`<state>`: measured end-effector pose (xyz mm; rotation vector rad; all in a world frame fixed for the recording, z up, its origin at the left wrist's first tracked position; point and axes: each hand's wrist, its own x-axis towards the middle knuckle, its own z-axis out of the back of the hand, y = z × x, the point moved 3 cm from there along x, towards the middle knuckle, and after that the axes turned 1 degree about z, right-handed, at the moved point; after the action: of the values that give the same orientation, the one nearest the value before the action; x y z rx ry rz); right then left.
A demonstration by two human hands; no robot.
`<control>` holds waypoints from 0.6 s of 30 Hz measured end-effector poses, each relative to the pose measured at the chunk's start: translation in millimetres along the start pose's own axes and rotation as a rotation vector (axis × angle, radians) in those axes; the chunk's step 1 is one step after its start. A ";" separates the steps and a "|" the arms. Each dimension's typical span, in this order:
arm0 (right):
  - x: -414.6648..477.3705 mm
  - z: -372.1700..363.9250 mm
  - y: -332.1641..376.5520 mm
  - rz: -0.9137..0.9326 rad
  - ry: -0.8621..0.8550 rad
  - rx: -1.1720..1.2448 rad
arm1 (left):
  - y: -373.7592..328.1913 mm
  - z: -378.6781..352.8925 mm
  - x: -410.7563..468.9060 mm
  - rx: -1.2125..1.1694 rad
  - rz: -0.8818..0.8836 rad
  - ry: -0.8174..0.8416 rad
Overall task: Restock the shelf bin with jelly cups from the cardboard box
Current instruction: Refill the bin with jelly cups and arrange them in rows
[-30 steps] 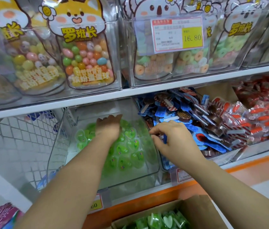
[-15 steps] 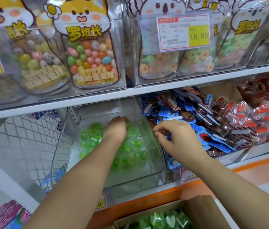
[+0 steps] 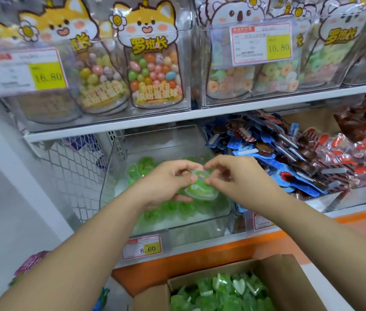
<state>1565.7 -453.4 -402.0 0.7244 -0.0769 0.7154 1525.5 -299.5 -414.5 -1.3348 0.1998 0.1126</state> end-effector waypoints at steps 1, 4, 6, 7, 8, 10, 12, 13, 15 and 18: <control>1.1 -0.5 0.6 -0.017 -0.001 0.011 | -1.4 -0.6 -2.3 0.003 -0.020 -0.013; 4.2 0.3 1.3 -0.080 0.032 0.092 | -1.8 3.1 -3.4 -0.060 -0.089 -0.128; 6.5 -0.2 1.5 -0.116 0.048 0.155 | 1.1 6.6 -2.2 -0.160 -0.100 -0.234; 7.4 -0.3 0.4 -0.135 0.035 0.176 | 3.2 7.0 -2.1 -0.226 -0.092 -0.269; 8.0 -0.2 -1.1 -0.157 0.014 0.191 | 5.9 7.2 -1.8 -0.276 -0.079 -0.292; 7.3 -1.5 -4.6 -0.186 -0.018 0.179 | 11.6 6.9 -2.2 -0.280 -0.029 -0.303; 4.6 -5.0 -7.1 -0.196 -0.015 0.140 | 15.9 4.9 -3.2 -0.263 0.024 -0.260; 3.3 -6.5 -8.2 -0.199 -0.005 0.130 | 17.8 4.5 -3.3 -0.264 0.043 -0.239; 0.8 -7.0 -10.8 -0.201 0.011 0.096 | 24.3 5.9 -2.4 -0.255 0.084 -0.224; -0.7 1.3 -16.2 -0.194 -0.039 0.014 | 40.4 6.8 0.6 -0.219 0.189 -0.204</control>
<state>1575.4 -463.1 -410.6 0.7484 -0.0364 0.5170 1518.7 -283.5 -451.6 -1.5096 0.1431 0.4386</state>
